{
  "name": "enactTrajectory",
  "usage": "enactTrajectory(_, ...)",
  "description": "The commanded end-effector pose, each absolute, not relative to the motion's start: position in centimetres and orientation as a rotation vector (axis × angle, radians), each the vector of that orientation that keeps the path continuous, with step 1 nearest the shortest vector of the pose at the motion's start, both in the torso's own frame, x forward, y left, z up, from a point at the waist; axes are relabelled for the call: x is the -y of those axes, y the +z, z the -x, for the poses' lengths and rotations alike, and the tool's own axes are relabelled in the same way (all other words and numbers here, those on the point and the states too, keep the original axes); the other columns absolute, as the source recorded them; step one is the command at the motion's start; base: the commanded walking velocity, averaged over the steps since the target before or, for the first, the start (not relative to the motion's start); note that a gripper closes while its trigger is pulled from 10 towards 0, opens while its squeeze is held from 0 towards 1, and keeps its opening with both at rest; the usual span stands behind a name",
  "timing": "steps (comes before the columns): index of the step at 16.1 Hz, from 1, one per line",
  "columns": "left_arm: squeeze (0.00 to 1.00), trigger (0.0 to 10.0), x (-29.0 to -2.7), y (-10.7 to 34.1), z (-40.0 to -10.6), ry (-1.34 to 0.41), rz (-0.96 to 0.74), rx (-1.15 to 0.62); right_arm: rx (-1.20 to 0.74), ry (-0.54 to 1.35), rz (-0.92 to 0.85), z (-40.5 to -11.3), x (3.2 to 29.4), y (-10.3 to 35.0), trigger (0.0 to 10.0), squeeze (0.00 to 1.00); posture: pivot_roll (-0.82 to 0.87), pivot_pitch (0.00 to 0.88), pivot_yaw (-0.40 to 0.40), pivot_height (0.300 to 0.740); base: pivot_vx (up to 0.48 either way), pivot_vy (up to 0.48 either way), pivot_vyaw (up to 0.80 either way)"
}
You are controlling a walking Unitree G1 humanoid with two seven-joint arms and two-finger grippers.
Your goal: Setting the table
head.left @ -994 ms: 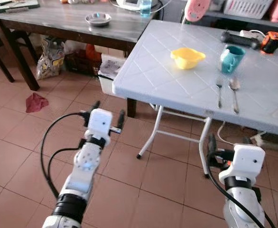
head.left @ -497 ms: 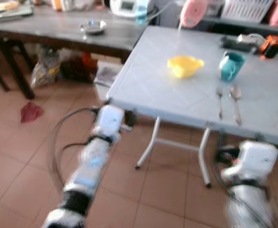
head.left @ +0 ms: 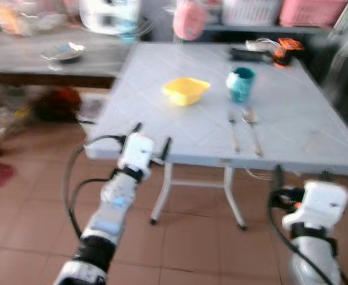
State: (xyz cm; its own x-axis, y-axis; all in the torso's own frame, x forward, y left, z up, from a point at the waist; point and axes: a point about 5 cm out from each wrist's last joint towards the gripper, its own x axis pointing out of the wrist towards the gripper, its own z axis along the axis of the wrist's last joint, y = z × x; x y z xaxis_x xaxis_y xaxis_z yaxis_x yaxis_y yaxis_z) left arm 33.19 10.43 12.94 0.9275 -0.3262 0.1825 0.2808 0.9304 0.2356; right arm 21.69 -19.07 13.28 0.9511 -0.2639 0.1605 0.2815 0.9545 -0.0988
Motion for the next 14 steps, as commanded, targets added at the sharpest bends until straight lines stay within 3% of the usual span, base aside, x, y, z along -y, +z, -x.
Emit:
enactTrajectory(1,0.0,10.0,-9.81,13.21,-33.21,-0.338,-0.203,0.231,0.161,-0.292,0.137,-21.57,19.44,13.68,10.0,0.0,-0.04,0.092,0.017,0.714,0.307,0.0,0.0)
enactTrajectory(7,0.0,10.0,-9.92,13.26,-33.44,-0.323,-0.198,0.229,0.167,-0.297,0.145,-21.64,19.57,13.82,10.0,0.0,-0.04,0.089,0.021,0.714,0.329,0.0,0.0)
enactTrajectory(14,0.0,10.0,-9.97,13.03,-33.62,-0.324,-0.203,0.215,0.171,-0.294,0.143,-21.94,19.4,13.77,10.0,0.0,-0.04,0.08,0.026,0.714,0.317,0.354,0.0)
